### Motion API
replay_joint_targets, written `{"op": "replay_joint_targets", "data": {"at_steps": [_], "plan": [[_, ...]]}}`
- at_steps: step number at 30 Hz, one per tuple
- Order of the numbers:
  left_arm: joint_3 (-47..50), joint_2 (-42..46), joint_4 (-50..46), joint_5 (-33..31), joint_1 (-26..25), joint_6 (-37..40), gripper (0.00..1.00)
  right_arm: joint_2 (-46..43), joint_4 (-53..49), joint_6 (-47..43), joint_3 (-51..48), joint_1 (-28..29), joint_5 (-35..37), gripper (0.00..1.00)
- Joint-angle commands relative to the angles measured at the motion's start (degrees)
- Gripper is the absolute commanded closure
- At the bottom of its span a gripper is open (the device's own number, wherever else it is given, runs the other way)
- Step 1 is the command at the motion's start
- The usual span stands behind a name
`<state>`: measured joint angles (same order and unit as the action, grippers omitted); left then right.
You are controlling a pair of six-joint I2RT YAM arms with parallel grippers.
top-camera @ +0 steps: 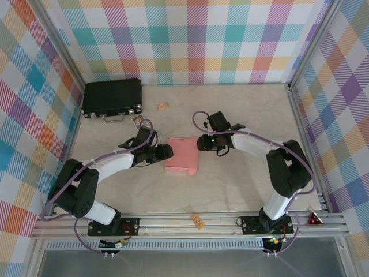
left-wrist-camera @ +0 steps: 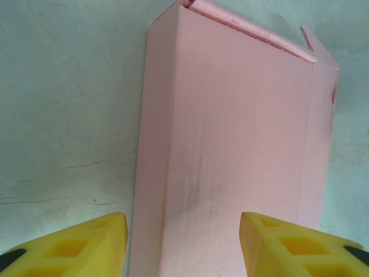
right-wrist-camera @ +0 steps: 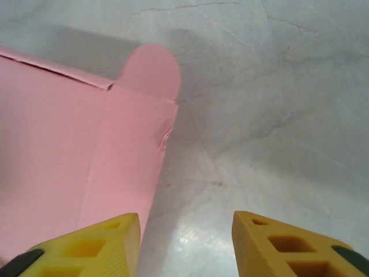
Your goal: Fold the paper box
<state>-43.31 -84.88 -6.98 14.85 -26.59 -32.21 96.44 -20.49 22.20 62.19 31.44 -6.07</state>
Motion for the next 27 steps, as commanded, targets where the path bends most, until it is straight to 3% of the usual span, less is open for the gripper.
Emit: {"op": "replay_joint_targets", "data": {"at_steps": [1,8,15,27], "plan": [[-1.76,0.19,-0.41,-1.42,-0.31,1.08,0.55,-3.05,5.15,3.1,-3.77,-0.84,-8.06,0.48],[-3.27,-2.51,0.23,-1.26,-0.12,2.72,0.7,-2.87,17.1,9.66,-10.42,-0.86,-15.92,0.37],[-3.8,-3.74,-0.23,-2.46,0.18,3.37,0.84,0.93,23.76,12.22,-11.9,-0.85,-21.04,0.37],[-2.84,-2.93,-0.91,-4.05,0.23,3.61,0.86,5.45,28.97,15.4,-12.17,-0.86,-22.84,0.38]]}}
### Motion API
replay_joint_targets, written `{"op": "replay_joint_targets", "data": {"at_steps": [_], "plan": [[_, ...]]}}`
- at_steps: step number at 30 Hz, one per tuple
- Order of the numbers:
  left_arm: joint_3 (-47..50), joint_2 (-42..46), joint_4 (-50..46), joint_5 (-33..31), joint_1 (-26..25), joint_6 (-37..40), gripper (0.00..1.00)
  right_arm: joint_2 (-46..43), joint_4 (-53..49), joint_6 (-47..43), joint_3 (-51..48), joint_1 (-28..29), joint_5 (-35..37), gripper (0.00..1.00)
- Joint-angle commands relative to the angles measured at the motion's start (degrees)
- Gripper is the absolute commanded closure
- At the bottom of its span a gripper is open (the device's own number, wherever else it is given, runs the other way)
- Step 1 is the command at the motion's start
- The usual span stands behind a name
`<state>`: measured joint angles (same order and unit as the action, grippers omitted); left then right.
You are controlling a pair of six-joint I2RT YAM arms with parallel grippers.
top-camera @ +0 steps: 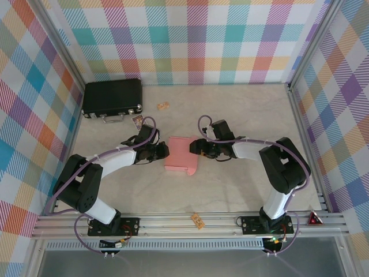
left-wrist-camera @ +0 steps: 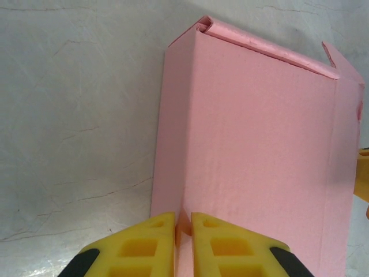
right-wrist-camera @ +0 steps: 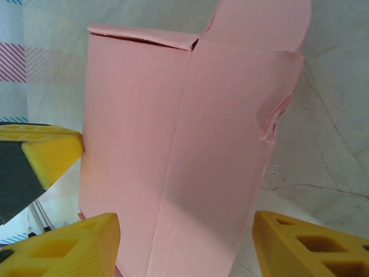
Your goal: Fold the paper box
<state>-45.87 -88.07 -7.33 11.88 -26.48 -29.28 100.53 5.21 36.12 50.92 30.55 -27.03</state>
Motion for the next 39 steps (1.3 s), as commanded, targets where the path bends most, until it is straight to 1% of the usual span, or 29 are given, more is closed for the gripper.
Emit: {"op": "replay_joint_targets", "data": {"at_steps": [1,4,7,11,14,21,33,39], "plan": [[-0.04,0.25,-0.53,-1.09,0.16,0.66,0.86,1.65,3.63,1.73,-0.95,0.04,-1.8,0.38],[0.3,0.36,-0.54,-1.24,0.11,0.56,0.86,2.48,3.53,2.28,-0.88,0.04,-0.92,0.38],[0.72,0.62,-0.4,-1.35,0.16,0.54,0.86,2.87,5.37,2.67,-1.63,0.04,-1.48,0.37],[1.38,0.62,-0.08,-1.73,0.12,0.16,0.86,4.66,11.22,3.76,-2.22,0.1,-7.1,0.4],[1.92,0.62,0.45,-1.79,0.13,-0.16,0.86,5.34,16.69,5.58,-3.43,0.13,-9.79,0.42],[3.22,-0.04,1.62,-1.86,0.2,-0.86,0.87,4.73,23.37,7.54,-4.68,0.28,-12.53,0.47],[5.3,-1.74,4.83,-0.98,0.38,-2.24,0.86,3.4,22.62,6.8,-2.19,1.44,-13.47,0.49],[5.88,-3.54,7.3,0.74,0.51,-3.31,0.85,-0.16,15.75,3.57,0.43,2.82,-11.21,0.49]]}}
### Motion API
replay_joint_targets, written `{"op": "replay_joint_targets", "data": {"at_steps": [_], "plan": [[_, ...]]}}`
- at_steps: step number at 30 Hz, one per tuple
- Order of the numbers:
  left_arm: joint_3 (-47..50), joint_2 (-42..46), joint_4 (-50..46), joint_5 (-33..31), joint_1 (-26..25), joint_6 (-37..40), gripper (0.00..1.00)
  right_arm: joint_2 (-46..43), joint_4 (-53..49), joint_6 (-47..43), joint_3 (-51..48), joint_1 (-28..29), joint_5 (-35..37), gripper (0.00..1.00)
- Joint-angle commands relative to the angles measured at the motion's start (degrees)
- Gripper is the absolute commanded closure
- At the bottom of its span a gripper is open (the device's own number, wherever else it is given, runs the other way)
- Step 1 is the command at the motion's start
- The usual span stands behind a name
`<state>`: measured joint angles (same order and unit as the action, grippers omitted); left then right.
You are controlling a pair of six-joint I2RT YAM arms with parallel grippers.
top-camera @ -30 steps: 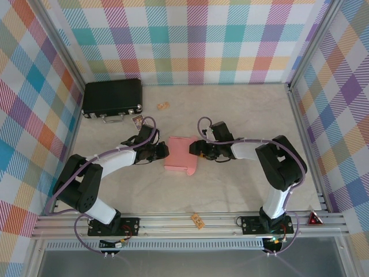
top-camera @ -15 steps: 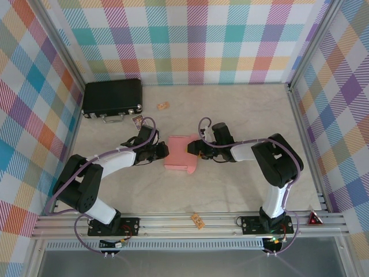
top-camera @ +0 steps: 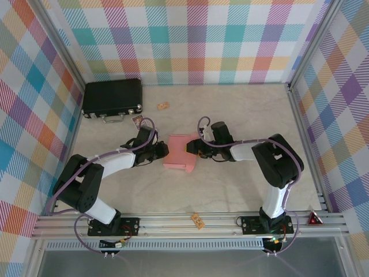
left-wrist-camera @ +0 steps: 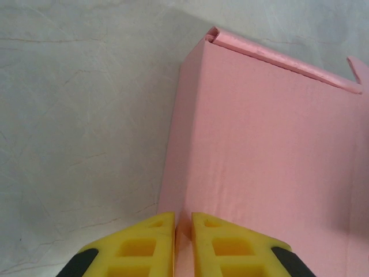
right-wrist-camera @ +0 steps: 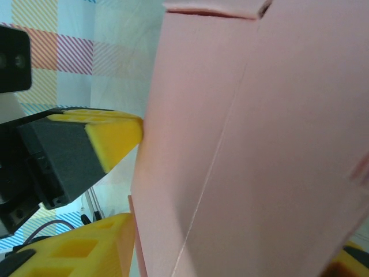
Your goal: Fold the paper box
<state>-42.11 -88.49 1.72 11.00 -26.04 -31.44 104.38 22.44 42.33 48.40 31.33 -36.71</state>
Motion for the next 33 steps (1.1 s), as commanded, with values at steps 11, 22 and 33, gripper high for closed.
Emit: {"op": "replay_joint_targets", "data": {"at_steps": [11,22,33], "plan": [[1.86,-5.15,1.5,5.07,0.04,-2.25,0.81,-5.15,-8.27,-5.51,7.15,2.92,0.47,0.49],[1.32,-6.2,1.55,4.38,0.2,-2.5,0.78,-2.86,-12.99,-7.53,12.34,4.43,0.86,0.48],[-2.78,-9.7,0.23,4.72,0.93,-1.83,0.77,-2.17,-15.06,-8.62,16.16,5.05,0.28,0.46]]}}
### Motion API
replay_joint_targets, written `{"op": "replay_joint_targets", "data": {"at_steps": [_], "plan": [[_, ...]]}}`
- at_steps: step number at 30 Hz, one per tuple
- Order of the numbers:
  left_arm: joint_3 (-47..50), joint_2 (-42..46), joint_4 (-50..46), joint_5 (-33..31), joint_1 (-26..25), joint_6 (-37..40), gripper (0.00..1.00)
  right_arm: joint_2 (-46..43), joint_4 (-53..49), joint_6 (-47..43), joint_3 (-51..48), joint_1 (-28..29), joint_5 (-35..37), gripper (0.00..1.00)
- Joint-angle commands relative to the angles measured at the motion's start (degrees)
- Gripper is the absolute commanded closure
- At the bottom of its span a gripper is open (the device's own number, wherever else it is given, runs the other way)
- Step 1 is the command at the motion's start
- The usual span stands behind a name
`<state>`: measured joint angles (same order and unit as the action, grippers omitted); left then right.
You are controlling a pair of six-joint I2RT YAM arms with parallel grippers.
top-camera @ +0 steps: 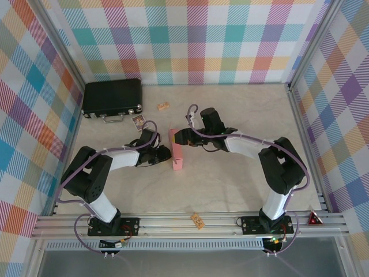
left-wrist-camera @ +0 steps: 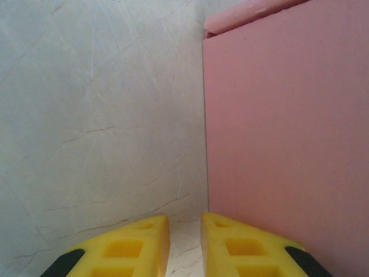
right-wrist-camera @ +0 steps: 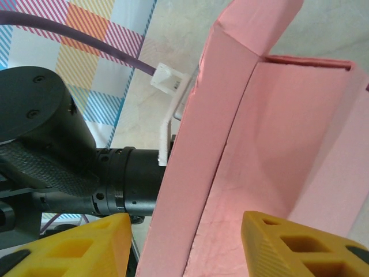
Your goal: Fold the paper box
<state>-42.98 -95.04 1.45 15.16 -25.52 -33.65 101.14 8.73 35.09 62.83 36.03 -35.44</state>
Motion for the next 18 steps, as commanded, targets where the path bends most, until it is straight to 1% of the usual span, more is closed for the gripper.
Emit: {"op": "replay_joint_targets", "data": {"at_steps": [1,12,18], "plan": [[-2.41,-3.56,0.25,0.73,0.39,0.46,0.77,1.24,-1.69,-1.35,2.01,0.42,-1.0,0.46],[-6.69,-7.62,-0.16,3.77,0.38,1.73,0.76,1.65,-2.21,-1.26,3.53,0.62,-1.04,0.45],[-8.76,-8.59,-1.01,4.27,0.81,2.36,0.75,-0.12,-4.43,-2.45,4.88,0.62,1.67,0.45]]}}
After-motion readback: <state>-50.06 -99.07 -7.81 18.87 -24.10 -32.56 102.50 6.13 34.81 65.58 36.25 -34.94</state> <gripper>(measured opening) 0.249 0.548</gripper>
